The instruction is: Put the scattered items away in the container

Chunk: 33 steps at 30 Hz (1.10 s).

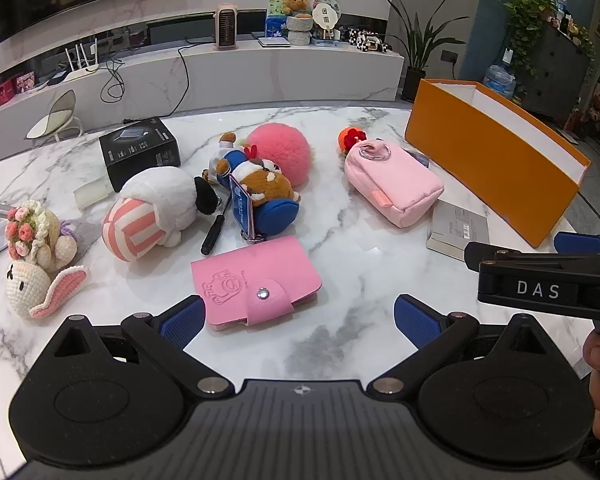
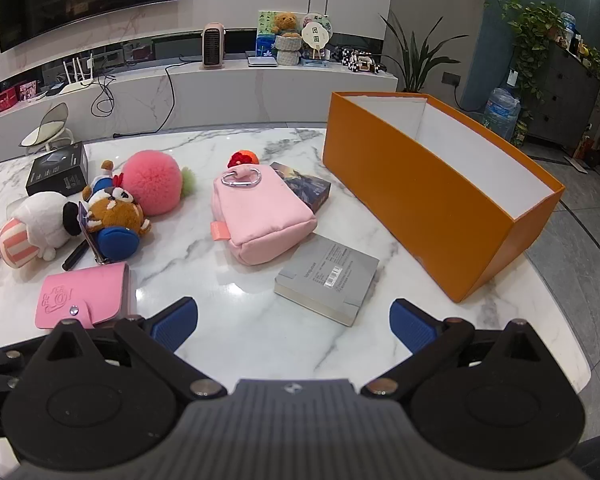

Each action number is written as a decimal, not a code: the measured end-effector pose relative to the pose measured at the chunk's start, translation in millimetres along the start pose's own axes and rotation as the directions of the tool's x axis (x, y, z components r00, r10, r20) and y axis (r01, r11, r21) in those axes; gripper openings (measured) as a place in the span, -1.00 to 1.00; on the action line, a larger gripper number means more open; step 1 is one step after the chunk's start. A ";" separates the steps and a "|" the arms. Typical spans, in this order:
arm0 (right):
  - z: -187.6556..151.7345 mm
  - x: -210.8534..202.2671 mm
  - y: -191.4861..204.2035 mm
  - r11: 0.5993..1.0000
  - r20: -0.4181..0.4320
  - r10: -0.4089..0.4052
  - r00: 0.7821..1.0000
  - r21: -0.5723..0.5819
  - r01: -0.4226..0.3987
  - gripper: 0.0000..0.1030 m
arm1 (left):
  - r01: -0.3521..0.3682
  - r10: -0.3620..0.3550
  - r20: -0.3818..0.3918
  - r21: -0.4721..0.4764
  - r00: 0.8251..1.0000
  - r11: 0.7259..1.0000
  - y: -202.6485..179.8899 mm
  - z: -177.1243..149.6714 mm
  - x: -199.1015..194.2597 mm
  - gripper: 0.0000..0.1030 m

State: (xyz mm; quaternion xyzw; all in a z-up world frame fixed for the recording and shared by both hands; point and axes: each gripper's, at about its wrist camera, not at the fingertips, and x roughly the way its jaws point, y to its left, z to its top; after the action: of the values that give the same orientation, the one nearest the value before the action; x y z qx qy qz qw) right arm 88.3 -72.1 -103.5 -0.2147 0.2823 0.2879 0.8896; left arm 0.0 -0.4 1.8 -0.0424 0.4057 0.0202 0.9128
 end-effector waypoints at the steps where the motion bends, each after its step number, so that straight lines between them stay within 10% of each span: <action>1: -0.1 0.1 0.1 1.000 0.000 0.000 1.000 0.001 0.000 0.99 | -0.001 0.001 0.000 0.001 1.000 1.000 -0.3 0.0 0.0 1.00; 33: 1.1 -0.7 0.8 1.000 0.001 0.002 1.000 -0.002 -0.002 0.99 | -0.061 0.061 0.003 -0.020 0.998 0.998 -4.0 -0.6 -1.0 1.00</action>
State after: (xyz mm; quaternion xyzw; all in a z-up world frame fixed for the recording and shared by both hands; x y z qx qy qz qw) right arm 87.7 -71.3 -102.5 -0.2150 0.2821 0.2892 0.8891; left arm -0.8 -4.4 2.4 -0.0390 0.4052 0.0521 0.9119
